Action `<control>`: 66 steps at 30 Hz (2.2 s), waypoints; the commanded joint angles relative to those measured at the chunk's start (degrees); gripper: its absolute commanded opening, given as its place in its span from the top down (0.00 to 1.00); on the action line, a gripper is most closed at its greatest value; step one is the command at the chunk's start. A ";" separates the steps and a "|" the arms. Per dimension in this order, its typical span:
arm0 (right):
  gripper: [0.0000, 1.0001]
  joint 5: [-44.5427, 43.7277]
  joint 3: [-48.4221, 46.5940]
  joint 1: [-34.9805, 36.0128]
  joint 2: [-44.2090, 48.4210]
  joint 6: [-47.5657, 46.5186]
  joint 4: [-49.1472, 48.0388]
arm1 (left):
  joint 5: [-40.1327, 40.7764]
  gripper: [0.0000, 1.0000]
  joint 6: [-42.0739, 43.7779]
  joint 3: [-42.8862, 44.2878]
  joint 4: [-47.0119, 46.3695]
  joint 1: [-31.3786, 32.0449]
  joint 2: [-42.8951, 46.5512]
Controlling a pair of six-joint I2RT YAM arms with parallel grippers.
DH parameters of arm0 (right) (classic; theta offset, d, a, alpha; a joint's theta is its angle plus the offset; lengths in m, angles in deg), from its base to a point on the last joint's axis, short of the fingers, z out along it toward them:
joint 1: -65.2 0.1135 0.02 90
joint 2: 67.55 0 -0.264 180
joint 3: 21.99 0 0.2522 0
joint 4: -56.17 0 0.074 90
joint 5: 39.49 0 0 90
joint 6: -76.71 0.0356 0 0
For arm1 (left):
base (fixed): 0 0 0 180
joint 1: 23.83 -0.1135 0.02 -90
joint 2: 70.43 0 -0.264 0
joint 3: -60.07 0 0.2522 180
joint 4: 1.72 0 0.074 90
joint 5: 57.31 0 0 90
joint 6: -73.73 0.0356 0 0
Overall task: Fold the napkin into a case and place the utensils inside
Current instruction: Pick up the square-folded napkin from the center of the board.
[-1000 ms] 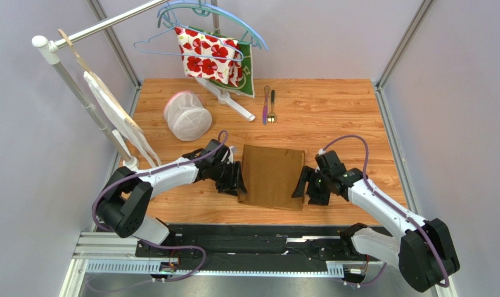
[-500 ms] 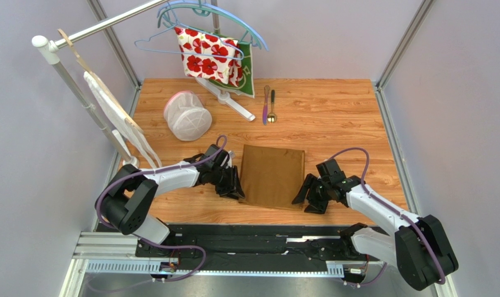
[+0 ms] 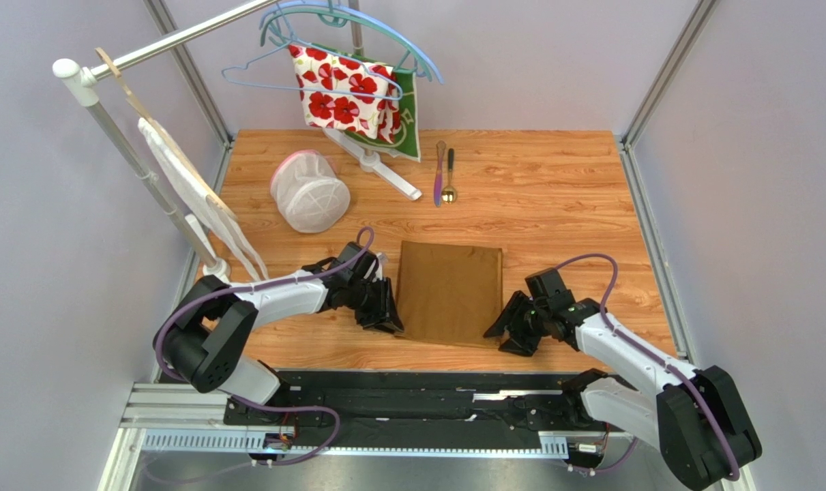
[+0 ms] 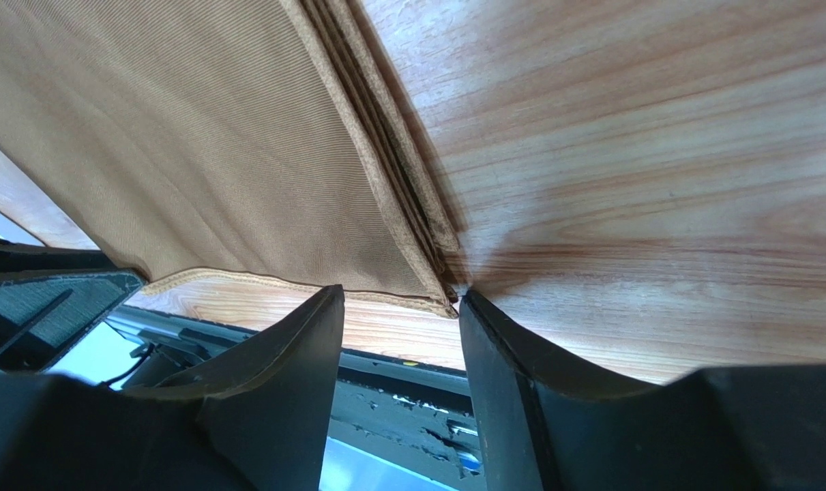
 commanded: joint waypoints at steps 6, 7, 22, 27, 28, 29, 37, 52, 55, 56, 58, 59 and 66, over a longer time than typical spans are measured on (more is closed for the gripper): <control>0.52 -7.20 0.93 -0.17 -3.20 0.74 -0.34 | -0.08 0.62 -0.22 -0.93 -0.95 0.40 1.69; 0.52 -7.64 1.10 -0.25 -3.29 0.91 -0.25 | -0.25 0.63 -0.30 -0.93 -1.21 0.40 1.69; 0.54 -14.23 -6.10 2.20 -1.55 -1.90 12.74 | -0.16 0.62 0.22 -1.11 -0.86 0.49 3.54; 0.47 -18.19 -9.09 2.73 2.33 -2.69 21.19 | 0.19 0.61 0.66 -0.93 -0.68 0.67 4.59; 0.48 -18.28 -9.27 2.82 2.25 -2.60 21.20 | 0.36 0.62 0.66 -1.02 -0.86 0.67 4.77; 0.51 -18.28 -9.44 3.08 1.46 -2.26 21.20 | 0.28 0.62 0.66 -1.20 -1.21 0.75 4.77; 0.54 -20.38 -12.86 8.18 -4.34 0.65 18.12 | -1.22 0.63 0.31 -2.07 -3.23 0.84 4.16; 0.57 -23.64 -17.53 14.51 -12.87 2.49 16.01 | -1.57 0.64 0.05 -2.69 -4.46 0.93 4.24; 0.59 -23.47 -17.00 14.78 -14.45 2.67 14.52 | -1.48 0.64 0.05 -2.87 -4.20 0.93 4.59; 0.60 -23.38 -17.00 14.95 -15.15 2.84 14.08 | -1.48 0.64 0.05 -3.04 -4.37 0.93 4.68; 0.62 -23.20 -16.83 15.21 -15.77 3.11 13.20 | -1.48 0.64 -0.04 -3.30 -4.46 0.93 4.86; 0.62 -23.11 -16.91 15.30 -16.03 3.20 12.94 | -1.40 0.64 0.05 -3.39 -4.38 0.93 4.86; 0.68 -22.50 -12.88 15.74 -18.05 5.13 9.51 | -1.05 0.64 -0.13 -3.66 -3.94 0.93 5.65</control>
